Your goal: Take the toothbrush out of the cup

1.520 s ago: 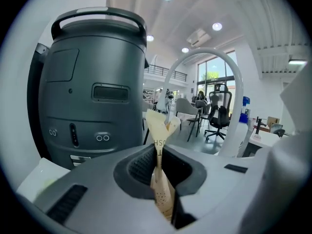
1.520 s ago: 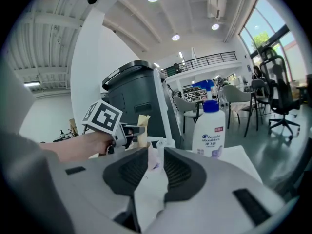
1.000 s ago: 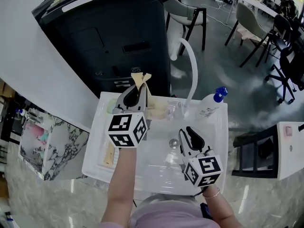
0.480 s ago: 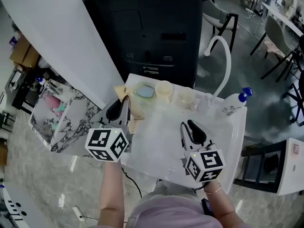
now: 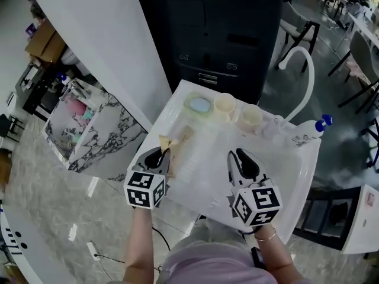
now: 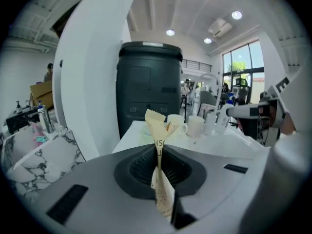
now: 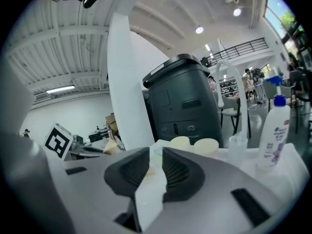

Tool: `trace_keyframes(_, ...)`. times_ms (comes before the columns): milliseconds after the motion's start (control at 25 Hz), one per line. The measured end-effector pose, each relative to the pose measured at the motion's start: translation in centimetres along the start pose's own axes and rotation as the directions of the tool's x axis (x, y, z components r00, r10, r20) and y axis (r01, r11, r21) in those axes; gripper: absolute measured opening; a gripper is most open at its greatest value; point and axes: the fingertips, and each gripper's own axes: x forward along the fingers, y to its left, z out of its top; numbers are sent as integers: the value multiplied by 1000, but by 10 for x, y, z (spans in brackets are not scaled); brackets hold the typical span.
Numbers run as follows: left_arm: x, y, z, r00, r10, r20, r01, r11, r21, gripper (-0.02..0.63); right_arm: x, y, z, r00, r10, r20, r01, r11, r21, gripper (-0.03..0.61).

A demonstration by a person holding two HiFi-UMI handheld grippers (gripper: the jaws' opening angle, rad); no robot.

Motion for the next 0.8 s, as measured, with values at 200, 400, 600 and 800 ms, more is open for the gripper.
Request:
trace_keyframes(200,32,-18,-23,991,-35,-129,51,992,119,20,0,-10,-5,1000,-22,-12,22,1000,14,83)
trace_keyframes(400,70,-31,-36,979,-46,-200,82,981,174,20,-4,-27,-8,998,-56,-22,57,998,29,81)
trace_keyframes(600,101,-36,-60,955,-28,-297,90,976,196,20,-5,-39,-15,996,-78,-36,80,996,42,81)
trace_keyframes(800,126,-35,-86,924,4,-382,90,970,228,20,-7,-51,-17,993,-105,-44,107,993,49,81)
